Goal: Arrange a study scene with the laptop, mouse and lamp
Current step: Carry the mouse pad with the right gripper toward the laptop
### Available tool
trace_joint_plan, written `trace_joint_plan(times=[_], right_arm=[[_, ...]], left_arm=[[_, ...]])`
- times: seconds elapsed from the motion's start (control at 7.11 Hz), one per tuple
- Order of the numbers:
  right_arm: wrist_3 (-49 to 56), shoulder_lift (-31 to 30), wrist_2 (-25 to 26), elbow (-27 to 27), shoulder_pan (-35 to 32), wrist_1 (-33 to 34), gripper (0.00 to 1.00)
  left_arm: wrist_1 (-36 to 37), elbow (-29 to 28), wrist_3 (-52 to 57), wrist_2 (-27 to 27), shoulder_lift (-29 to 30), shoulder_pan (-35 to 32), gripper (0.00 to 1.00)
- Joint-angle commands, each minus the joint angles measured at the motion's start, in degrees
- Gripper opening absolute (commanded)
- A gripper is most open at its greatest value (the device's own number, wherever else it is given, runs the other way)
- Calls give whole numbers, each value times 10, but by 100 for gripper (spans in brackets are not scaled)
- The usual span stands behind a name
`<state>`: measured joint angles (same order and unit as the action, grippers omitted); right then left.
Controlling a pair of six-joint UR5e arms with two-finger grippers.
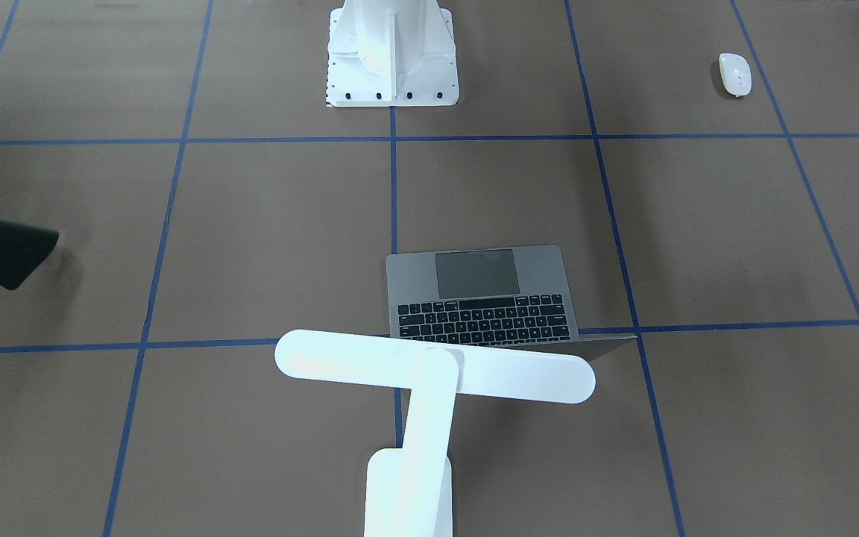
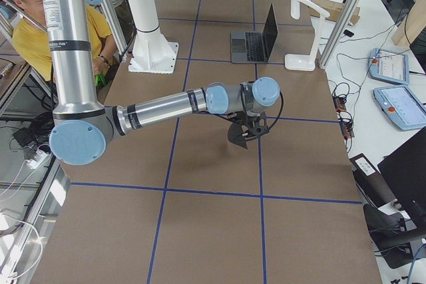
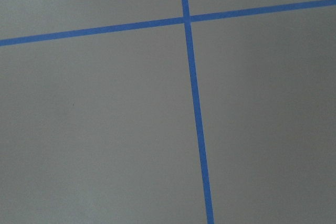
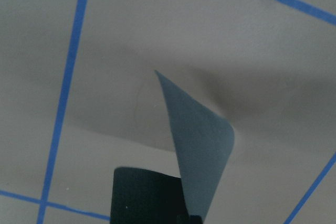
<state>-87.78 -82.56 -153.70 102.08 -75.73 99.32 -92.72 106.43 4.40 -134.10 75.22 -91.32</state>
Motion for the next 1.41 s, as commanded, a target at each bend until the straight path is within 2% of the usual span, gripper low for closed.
trace_joint_plan(times=[0.0, 0.28, 0.42, 0.56, 0.7, 0.84, 1.27], right_arm=[[-123, 89, 43, 5, 69, 0, 0], [-231, 161, 108, 10, 140, 0, 0], [-281, 167, 160, 52, 183, -7, 0], [-310, 167, 189, 91, 214, -17, 0], [-341, 194, 241, 94, 262, -16, 0], [-345, 211, 320, 77, 316, -14, 0], [-338, 297, 390, -72, 318, -17, 0]], left_arm=[[0, -1, 0, 1, 2, 0, 100], [0, 0, 0, 1, 1, 0, 100], [0, -1, 0, 1, 1, 0, 100], [0, -1, 0, 1, 0, -1, 100], [0, -3, -1, 0, 1, 0, 100], [0, -3, -1, 0, 1, 0, 100], [0, -2, -2, 0, -2, -1, 100]])
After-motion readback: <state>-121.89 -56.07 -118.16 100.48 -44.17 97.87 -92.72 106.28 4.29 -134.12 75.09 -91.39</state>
